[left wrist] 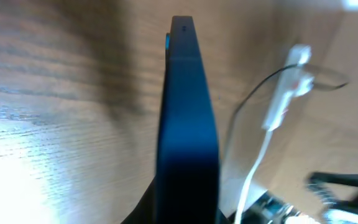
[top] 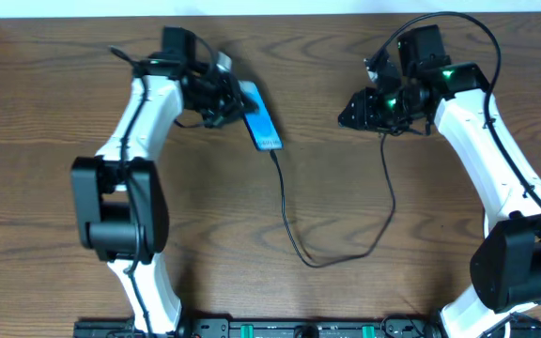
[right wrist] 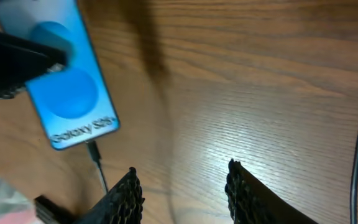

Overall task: Plug charger to phone and switch on socket
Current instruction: 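Lay the phone flat on the table with the left gripper and release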

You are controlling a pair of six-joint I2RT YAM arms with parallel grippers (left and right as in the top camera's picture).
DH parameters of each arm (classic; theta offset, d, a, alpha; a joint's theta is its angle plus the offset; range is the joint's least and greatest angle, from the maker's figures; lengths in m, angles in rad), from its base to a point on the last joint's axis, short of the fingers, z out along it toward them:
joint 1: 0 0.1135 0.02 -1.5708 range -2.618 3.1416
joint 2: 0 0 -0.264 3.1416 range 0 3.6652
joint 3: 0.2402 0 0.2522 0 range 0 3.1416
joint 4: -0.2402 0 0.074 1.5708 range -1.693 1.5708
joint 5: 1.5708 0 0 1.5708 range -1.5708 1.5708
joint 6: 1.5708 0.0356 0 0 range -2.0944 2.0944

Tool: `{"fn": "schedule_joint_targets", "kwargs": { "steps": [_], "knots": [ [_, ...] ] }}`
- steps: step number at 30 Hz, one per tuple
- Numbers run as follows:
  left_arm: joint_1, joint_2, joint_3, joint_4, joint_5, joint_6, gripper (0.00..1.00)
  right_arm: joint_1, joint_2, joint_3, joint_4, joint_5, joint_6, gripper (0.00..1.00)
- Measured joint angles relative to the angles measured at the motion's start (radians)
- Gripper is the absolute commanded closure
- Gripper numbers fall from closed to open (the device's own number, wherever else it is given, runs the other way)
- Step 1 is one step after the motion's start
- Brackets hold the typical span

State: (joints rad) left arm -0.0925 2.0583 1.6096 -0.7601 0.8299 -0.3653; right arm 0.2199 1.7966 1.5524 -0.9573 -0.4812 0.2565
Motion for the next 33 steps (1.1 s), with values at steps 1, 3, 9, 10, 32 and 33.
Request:
{"fn": "schedule_joint_targets", "kwargs": {
  "steps": [1,3,9,10,32,33],
  "knots": [
    [-0.008,0.021,0.0,-0.007,-0.005,0.026,0.93,0.003,0.0,0.0,-0.001,0.009,-0.002,0.57],
    [-0.012,0.058,0.0,-0.018,-0.013,0.056,0.93,0.009,0.0,0.0,-0.004,0.024,-0.003,0.57],
    [-0.008,0.161,0.0,-0.021,-0.025,0.101,0.93,0.025,0.0,0.0,-0.016,0.051,-0.005,0.57],
    [-0.008,0.167,0.0,-0.02,-0.026,0.104,0.93,0.026,0.0,0.0,-0.017,0.052,-0.005,0.57],
    [-0.009,0.203,0.015,-0.036,-0.084,0.116,0.44,0.026,0.0,0.0,-0.051,0.08,-0.009,0.56],
    [-0.01,0.2,0.02,-0.048,-0.108,0.116,0.43,0.026,0.0,0.0,-0.054,0.087,-0.009,0.56]
  ]
}}
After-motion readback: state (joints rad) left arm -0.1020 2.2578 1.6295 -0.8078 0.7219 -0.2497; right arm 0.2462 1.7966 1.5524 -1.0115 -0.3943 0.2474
